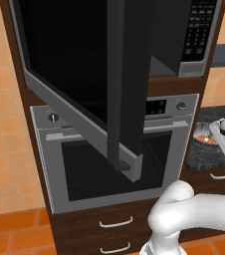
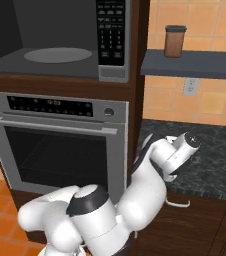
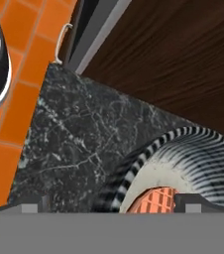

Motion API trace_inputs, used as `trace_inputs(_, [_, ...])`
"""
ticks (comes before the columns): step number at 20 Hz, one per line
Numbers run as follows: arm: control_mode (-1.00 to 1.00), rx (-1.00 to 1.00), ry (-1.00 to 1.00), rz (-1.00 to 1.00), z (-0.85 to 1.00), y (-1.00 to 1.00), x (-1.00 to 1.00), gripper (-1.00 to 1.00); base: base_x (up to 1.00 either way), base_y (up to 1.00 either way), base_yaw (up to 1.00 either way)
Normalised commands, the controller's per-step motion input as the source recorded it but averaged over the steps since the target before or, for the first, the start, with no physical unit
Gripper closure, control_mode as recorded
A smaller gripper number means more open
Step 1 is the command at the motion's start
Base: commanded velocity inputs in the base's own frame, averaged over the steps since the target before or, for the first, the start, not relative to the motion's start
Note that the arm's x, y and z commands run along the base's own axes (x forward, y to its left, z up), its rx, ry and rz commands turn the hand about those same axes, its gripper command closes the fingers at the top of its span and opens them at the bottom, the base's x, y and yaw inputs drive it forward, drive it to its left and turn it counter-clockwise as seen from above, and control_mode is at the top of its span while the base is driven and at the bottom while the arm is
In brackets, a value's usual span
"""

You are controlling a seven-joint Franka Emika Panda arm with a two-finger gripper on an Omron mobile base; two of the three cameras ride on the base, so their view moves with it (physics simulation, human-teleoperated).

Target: Open the microwave, place the bowl with waffle inside the microwave, then close the microwave door and turn it on.

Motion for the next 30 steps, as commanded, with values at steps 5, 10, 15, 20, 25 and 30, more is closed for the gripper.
trace_inputs(5, [-1.0,0.0,0.0,0.0,-0.14,-0.11,0.25,-1.0,0.0,0.0,0.0])
trace_inputs(10, [-1.0,0.0,0.0,0.0,-0.17,-0.13,0.22,-1.0,0.0,0.0,0.0])
trace_inputs(15, [-1.0,0.0,0.0,0.0,-0.14,-0.01,0.1,1.0,0.0,0.0,0.0])
trace_inputs(20, [-1.0,0.0,0.0,0.0,0.0,0.0,0.0,1.0,0.0,0.0,0.0])
trace_inputs(25, [-1.0,0.0,0.0,0.0,0.0,0.0,0.0,1.0,0.0,0.0,0.0])
trace_inputs(30, [-1.0,0.0,0.0,-0.02,0.06,-0.02,-0.11,1.0,0.0,0.0,0.0])
